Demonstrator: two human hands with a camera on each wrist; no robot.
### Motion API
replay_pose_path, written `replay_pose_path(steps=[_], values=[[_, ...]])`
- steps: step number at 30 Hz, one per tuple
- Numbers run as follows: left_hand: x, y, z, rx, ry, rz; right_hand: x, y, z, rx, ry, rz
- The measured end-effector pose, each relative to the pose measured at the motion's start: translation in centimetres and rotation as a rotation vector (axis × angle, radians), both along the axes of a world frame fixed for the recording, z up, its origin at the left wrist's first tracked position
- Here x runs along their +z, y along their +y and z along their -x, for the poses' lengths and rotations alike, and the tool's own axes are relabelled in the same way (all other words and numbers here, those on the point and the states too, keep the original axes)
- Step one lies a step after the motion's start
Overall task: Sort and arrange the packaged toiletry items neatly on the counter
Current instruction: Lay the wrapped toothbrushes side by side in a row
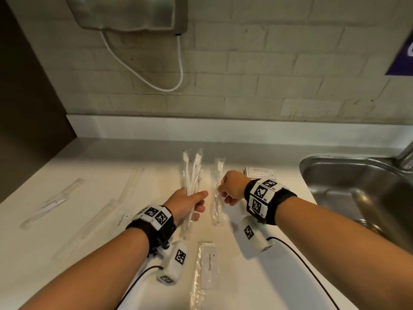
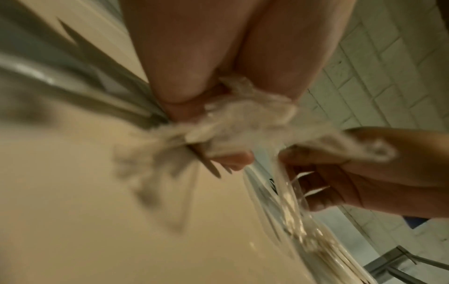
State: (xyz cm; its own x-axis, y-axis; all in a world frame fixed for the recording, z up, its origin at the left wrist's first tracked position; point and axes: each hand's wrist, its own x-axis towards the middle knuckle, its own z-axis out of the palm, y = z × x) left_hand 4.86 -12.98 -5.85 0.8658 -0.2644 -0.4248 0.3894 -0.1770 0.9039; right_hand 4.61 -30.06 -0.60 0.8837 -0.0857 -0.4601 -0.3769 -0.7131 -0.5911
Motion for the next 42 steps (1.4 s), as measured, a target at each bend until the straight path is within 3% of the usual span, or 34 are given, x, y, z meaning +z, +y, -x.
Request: replay_pose_path(steps=[7, 11, 15, 19, 24, 28, 31, 34, 42], values=[[0.3, 5.4, -1.3, 0.074, -0.067, -0.093, -0.8, 1.0, -0.6, -0.045, 0.045, 0.040], [0.5, 7.2, -2.4, 0.002, -0.108, -0.279, -0.8, 1.5, -1.0, -0.040, 0.070, 0.131], [0.7, 5.0, -2.7, -0.100, -0.118, -0.354, -1.1, 1.1, -1.3, 0.004, 0.051, 0.257], [0.8, 1.7, -2.6, -0.074, -0.124, -0.322, -1.0, 0.7, -1.6, 0.028, 0.028, 0.358], [0.7, -0.4, -3.2, -0.029, -0.136, -0.443, -0.7, 0.5, -1.6, 0.015, 0.009, 0.458], [1.1, -0.4, -3.9, -0.103, -0.250, -0.590, -0.7, 0.9, -1.3, 0.029, -0.140, 0.442], [1.3, 0.1, -4.4, -0.147, -0.299, -0.595, -0.6, 2.1, -0.7, 0.146, -0.254, 0.340], [1.5, 1.1, -4.7, -0.171, -0.331, -0.566, -0.8, 3.8, -0.4, 0.321, -0.227, 0.313], [1.3, 3.7, -5.4, 0.024, -0.255, -0.290, -2.0, 6.6, -0.5, 0.262, -0.164, 0.230]])
